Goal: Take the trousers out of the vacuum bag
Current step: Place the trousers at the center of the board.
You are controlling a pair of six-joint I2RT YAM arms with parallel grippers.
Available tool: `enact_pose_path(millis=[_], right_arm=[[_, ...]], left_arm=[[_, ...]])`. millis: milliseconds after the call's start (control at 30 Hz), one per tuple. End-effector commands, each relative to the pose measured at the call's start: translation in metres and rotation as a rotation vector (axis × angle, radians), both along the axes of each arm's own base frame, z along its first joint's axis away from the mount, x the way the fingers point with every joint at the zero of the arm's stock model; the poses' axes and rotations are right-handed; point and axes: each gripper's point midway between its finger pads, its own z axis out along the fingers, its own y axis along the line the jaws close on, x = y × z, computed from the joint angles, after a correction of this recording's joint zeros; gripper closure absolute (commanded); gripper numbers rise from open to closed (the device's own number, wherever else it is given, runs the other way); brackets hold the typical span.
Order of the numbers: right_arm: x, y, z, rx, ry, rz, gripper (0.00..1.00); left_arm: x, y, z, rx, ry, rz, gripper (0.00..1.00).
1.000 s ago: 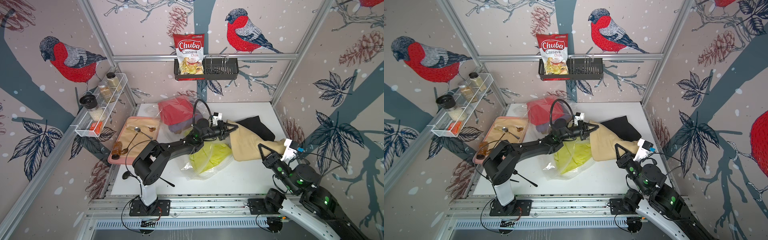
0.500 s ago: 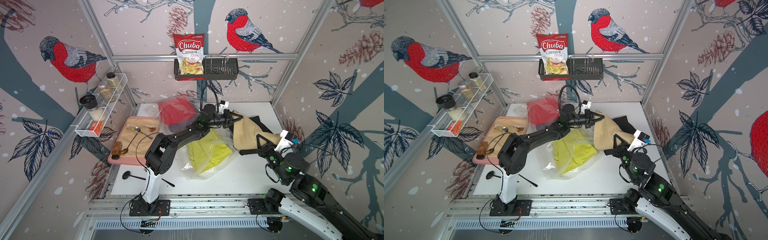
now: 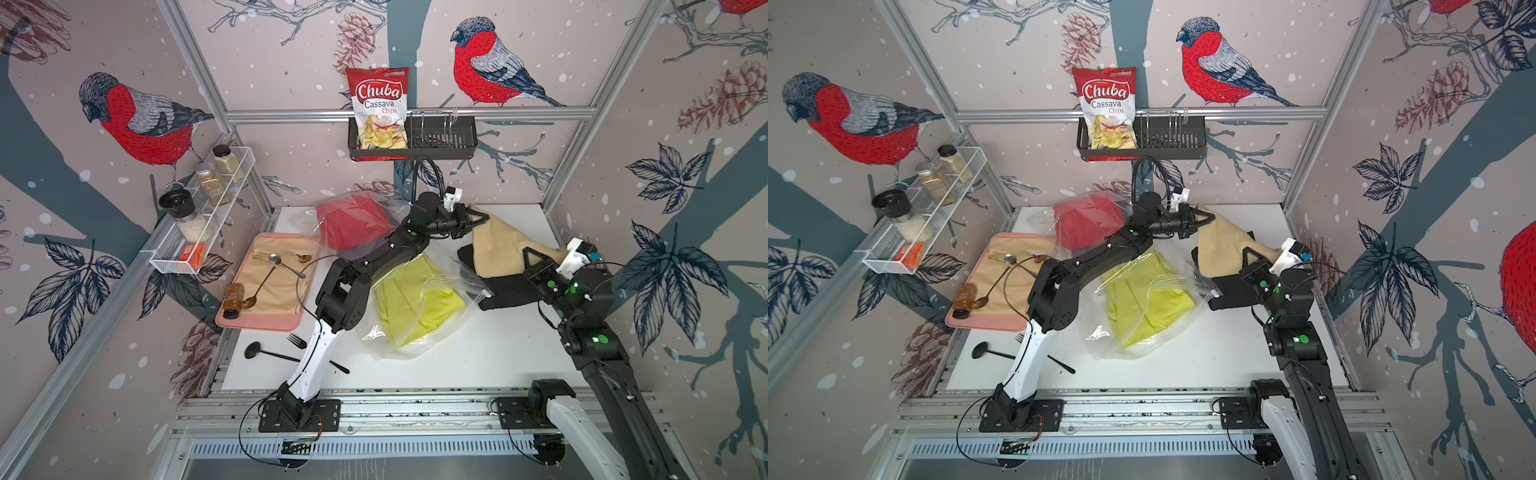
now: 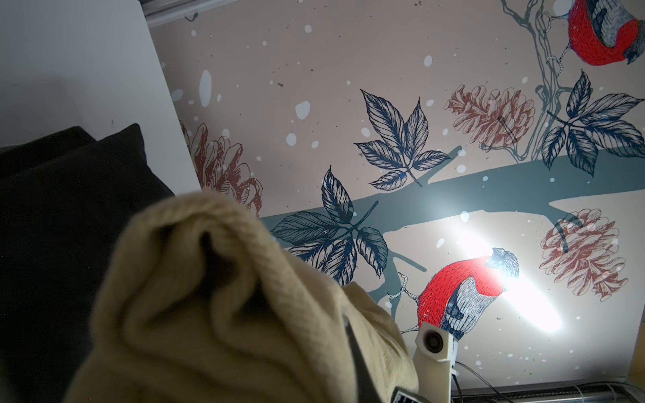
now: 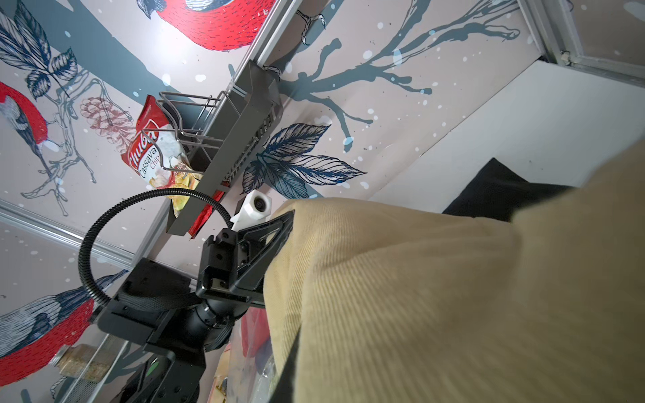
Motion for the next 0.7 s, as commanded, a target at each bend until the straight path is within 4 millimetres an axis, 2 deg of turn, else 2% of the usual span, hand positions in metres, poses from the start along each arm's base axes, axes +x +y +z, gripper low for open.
enact_pose_path(millis=[0, 167, 300, 667], right_arm=[[0.003, 0.008, 0.032, 0.025, -0.126, 0.113, 1.00], [0.022, -0.009, 0.033, 0.066, -0.153, 0.122, 1.00], [0.036, -0.020, 0.042, 0.058, -0.183, 0.122, 1.00], [0.087, -0.027, 0.051, 0.008, -0.230, 0.200, 1.00]], left_arm=[[0.013, -0.008, 0.010, -0.038, -0.046, 0.013, 1.00], [0.033, -0.018, 0.013, -0.150, -0.072, 0.036, 1.00], [0.044, -0.019, 0.002, -0.206, -0.070, 0.054, 1.00], [0.056, -0.021, -0.025, -0.186, -0.067, 0.091, 1.00]])
